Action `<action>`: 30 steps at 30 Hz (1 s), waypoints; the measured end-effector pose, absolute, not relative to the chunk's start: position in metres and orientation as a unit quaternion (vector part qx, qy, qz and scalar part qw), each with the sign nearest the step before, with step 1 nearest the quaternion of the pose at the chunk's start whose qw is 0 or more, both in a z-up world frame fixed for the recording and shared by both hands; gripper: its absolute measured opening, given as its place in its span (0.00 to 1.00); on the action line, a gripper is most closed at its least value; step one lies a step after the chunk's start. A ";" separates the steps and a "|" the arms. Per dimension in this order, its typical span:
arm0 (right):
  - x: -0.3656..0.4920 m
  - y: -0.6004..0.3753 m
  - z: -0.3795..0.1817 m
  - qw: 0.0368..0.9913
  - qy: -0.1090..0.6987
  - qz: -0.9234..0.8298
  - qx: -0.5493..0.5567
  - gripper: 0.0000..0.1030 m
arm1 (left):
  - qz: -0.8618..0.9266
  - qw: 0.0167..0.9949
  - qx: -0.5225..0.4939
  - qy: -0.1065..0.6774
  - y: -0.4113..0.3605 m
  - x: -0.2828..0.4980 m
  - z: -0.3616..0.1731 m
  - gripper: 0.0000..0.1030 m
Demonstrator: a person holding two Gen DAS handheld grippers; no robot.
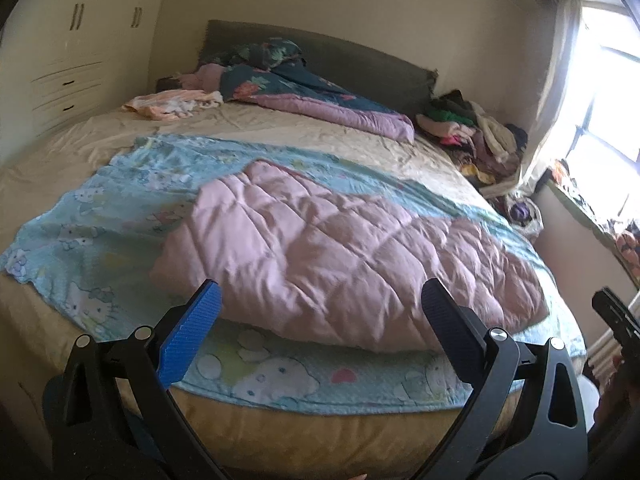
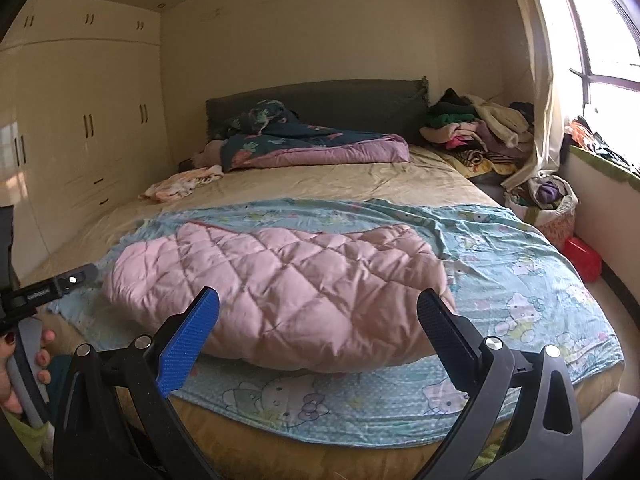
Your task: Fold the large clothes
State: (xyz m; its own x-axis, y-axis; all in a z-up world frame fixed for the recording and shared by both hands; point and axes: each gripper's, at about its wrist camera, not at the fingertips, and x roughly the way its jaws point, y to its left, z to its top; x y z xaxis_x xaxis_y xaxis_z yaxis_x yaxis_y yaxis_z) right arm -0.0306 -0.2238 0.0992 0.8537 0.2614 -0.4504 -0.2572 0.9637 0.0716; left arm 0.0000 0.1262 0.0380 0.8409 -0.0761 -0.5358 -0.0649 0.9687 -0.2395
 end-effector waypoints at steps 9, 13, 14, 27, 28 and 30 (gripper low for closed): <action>-0.031 -0.203 0.073 0.954 0.268 0.135 -0.016 0.96 | -0.027 0.949 -0.090 0.301 0.092 -0.002 0.022 0.91; -0.032 -0.198 0.063 0.954 0.270 0.130 -0.002 0.96 | -0.030 0.946 -0.077 0.312 0.083 -0.001 0.013 0.91; -0.032 -0.197 0.060 0.953 0.273 0.132 -0.001 0.96 | -0.031 0.945 -0.075 0.316 0.081 0.000 0.011 0.91; -0.030 -0.185 0.048 0.944 0.293 0.149 -0.014 0.96 | -0.031 0.944 -0.076 0.320 0.080 0.003 0.005 0.91; -0.030 -0.185 0.049 0.944 0.292 0.149 -0.013 0.96 | -0.030 0.944 -0.075 0.320 0.080 0.003 0.005 0.91; -0.030 -0.185 0.049 0.944 0.292 0.150 -0.013 0.96 | -0.031 0.944 -0.075 0.320 0.081 0.003 0.005 0.91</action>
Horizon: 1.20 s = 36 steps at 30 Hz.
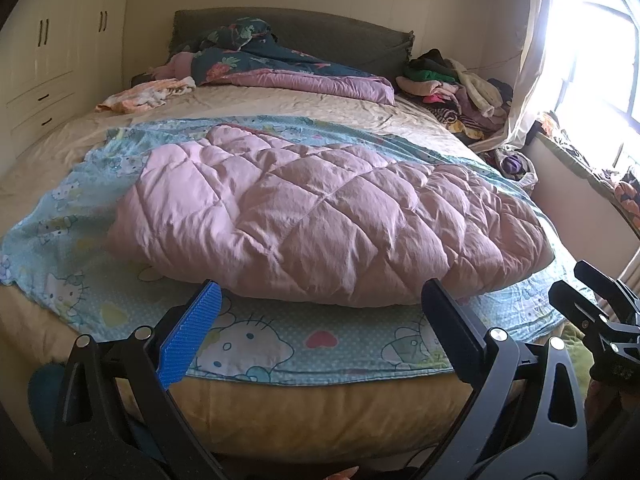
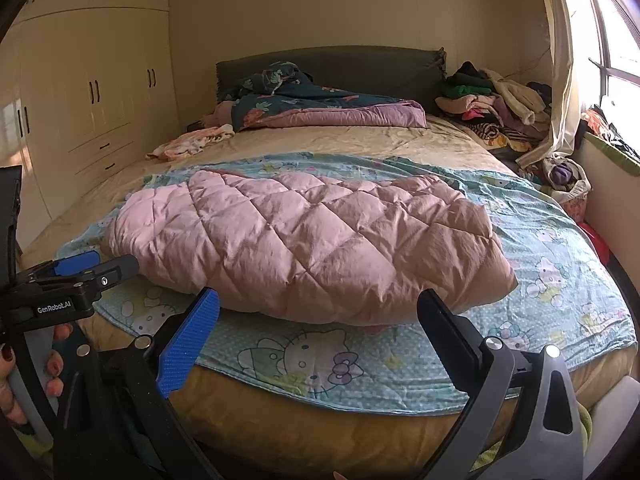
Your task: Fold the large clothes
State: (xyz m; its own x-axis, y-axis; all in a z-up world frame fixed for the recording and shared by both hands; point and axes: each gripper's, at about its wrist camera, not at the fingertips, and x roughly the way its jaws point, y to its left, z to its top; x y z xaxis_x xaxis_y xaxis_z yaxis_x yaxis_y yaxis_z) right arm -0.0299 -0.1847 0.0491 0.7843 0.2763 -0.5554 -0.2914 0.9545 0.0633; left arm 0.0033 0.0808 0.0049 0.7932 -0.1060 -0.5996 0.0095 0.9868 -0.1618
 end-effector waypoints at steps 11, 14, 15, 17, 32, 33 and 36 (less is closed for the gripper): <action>-0.030 -0.185 0.049 0.944 0.293 0.151 -0.012 0.96 | -0.027 0.944 -0.074 0.321 0.082 0.003 0.005 0.91; -0.030 -0.185 0.050 0.944 0.292 0.154 -0.012 0.96 | -0.026 0.944 -0.073 0.322 0.082 0.003 0.005 0.91; -0.031 -0.185 0.050 0.944 0.291 0.154 -0.012 0.96 | -0.025 0.944 -0.072 0.322 0.082 0.003 0.006 0.91; -0.031 -0.184 0.051 0.944 0.290 0.155 -0.012 0.96 | -0.026 0.944 -0.071 0.321 0.083 0.002 0.006 0.91; -0.032 -0.184 0.051 0.945 0.289 0.154 -0.012 0.96 | -0.027 0.944 -0.066 0.321 0.083 0.002 0.008 0.91; -0.032 -0.184 0.051 0.945 0.289 0.155 -0.012 0.96 | -0.026 0.945 -0.065 0.321 0.084 0.002 0.009 0.91; -0.032 -0.184 0.051 0.944 0.290 0.155 -0.012 0.96 | -0.026 0.945 -0.065 0.321 0.083 0.002 0.009 0.91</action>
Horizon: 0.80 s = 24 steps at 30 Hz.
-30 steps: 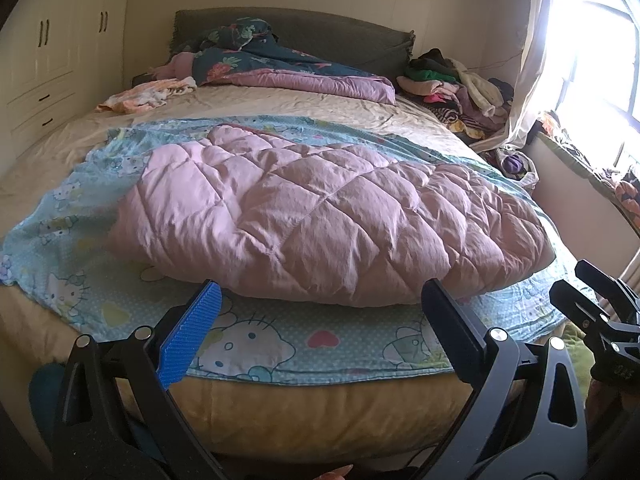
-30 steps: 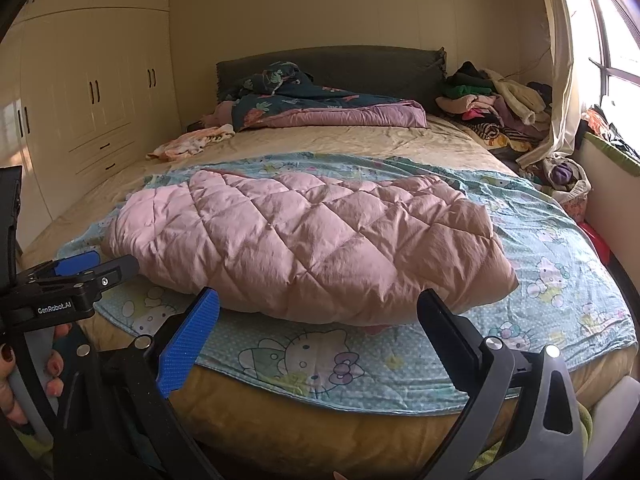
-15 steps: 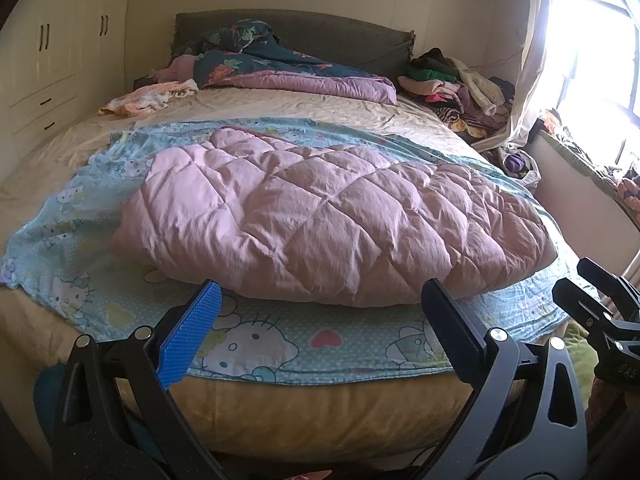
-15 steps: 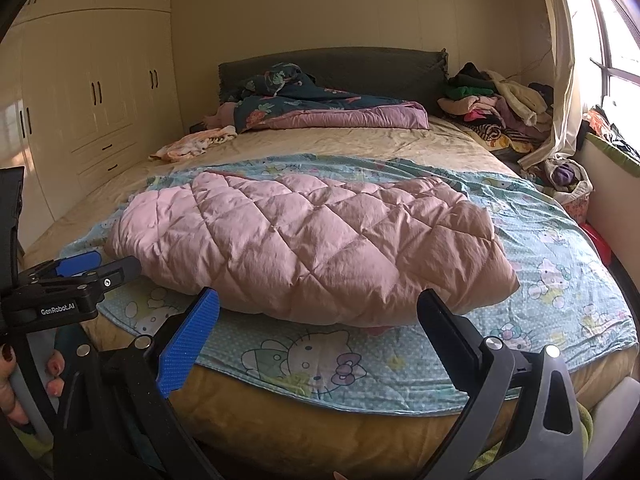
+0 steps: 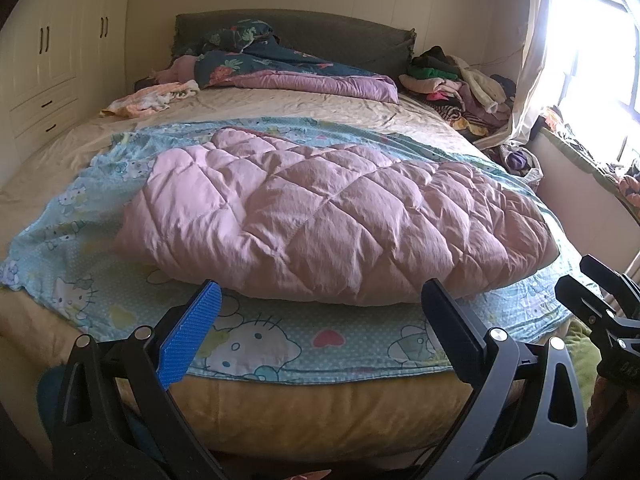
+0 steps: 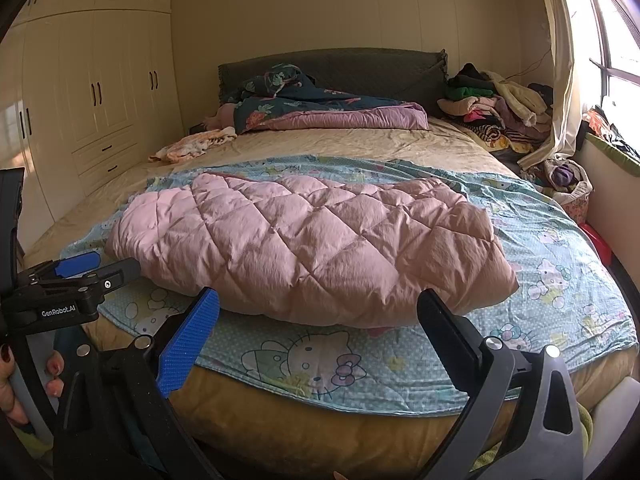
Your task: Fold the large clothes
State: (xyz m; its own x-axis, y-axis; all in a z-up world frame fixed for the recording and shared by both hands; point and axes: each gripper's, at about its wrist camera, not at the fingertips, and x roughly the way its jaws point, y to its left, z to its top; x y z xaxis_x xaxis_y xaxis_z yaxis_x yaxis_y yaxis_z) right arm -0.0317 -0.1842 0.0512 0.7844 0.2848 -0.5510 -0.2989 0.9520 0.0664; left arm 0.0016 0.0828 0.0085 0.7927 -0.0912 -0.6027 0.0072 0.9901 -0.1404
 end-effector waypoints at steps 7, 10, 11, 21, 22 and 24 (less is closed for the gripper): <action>-0.032 -0.184 0.051 0.945 0.289 0.155 -0.012 0.96 | -0.028 0.945 -0.067 0.320 0.083 0.001 0.009 0.91; -0.032 -0.184 0.051 0.945 0.289 0.155 -0.012 0.96 | -0.026 0.945 -0.065 0.320 0.083 0.001 0.009 0.91; -0.032 -0.184 0.051 0.945 0.289 0.154 -0.012 0.96 | -0.027 0.944 -0.065 0.321 0.083 0.002 0.009 0.91; -0.032 -0.184 0.051 0.945 0.289 0.154 -0.012 0.96 | -0.030 0.944 -0.065 0.321 0.084 0.001 0.009 0.91; -0.032 -0.184 0.051 0.945 0.290 0.154 -0.012 0.96 | -0.030 0.945 -0.064 0.321 0.084 0.001 0.009 0.91; -0.032 -0.184 0.051 0.945 0.289 0.154 -0.012 0.96 | -0.029 0.944 -0.065 0.321 0.083 0.001 0.009 0.91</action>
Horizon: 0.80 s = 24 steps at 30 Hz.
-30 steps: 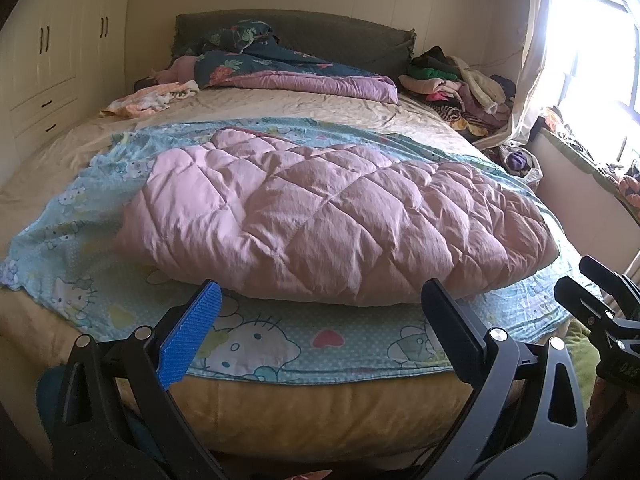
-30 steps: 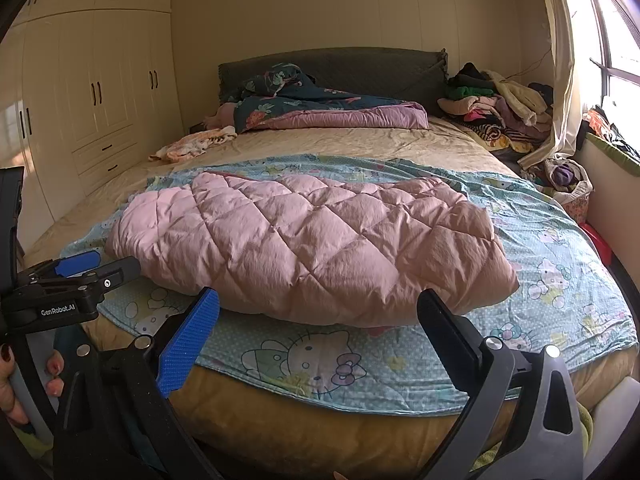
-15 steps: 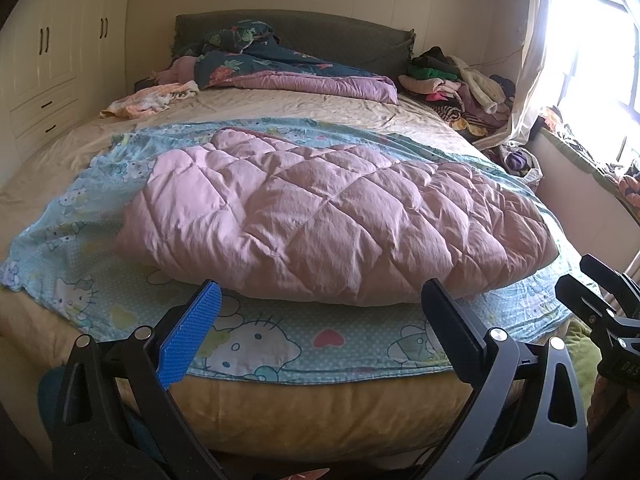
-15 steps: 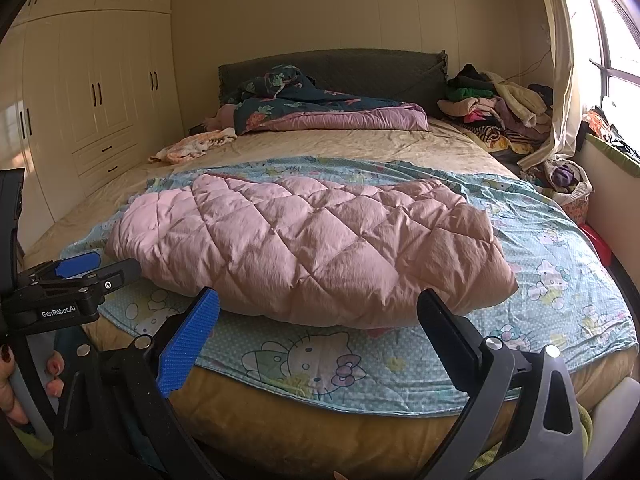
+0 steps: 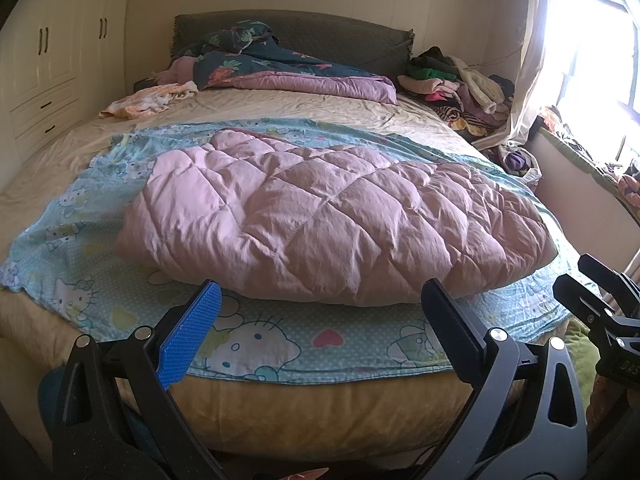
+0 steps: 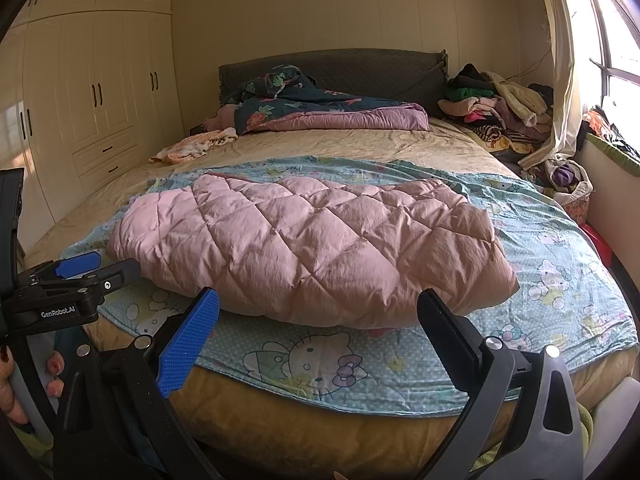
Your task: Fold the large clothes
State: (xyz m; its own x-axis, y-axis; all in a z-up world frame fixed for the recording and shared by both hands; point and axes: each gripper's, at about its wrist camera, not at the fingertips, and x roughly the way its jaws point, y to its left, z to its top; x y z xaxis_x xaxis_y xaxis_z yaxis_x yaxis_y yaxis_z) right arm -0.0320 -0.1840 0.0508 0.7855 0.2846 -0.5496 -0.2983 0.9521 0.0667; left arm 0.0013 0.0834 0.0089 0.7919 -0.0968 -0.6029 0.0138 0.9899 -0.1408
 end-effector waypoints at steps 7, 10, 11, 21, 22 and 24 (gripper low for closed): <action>-0.031 -0.184 0.052 0.944 0.291 0.154 -0.011 0.96 | -0.030 0.944 -0.064 0.323 0.083 0.001 0.009 0.91; -0.031 -0.184 0.053 0.944 0.291 0.152 -0.010 0.96 | -0.033 0.943 -0.063 0.326 0.086 0.001 0.008 0.91; -0.031 -0.185 0.055 0.945 0.291 0.150 -0.010 0.96 | -0.033 0.943 -0.065 0.325 0.087 0.001 0.008 0.91; -0.030 -0.270 0.069 0.964 0.261 0.032 0.043 0.96 | 0.001 0.940 -0.098 0.327 0.120 0.016 0.002 0.91; -0.030 -0.295 0.071 0.965 0.256 -0.002 0.055 0.96 | 0.014 0.939 -0.103 0.327 0.131 0.020 0.001 0.91; -0.032 -0.341 0.069 0.962 0.252 -0.060 0.081 0.96 | 0.052 0.933 -0.121 0.335 0.165 0.034 -0.001 0.91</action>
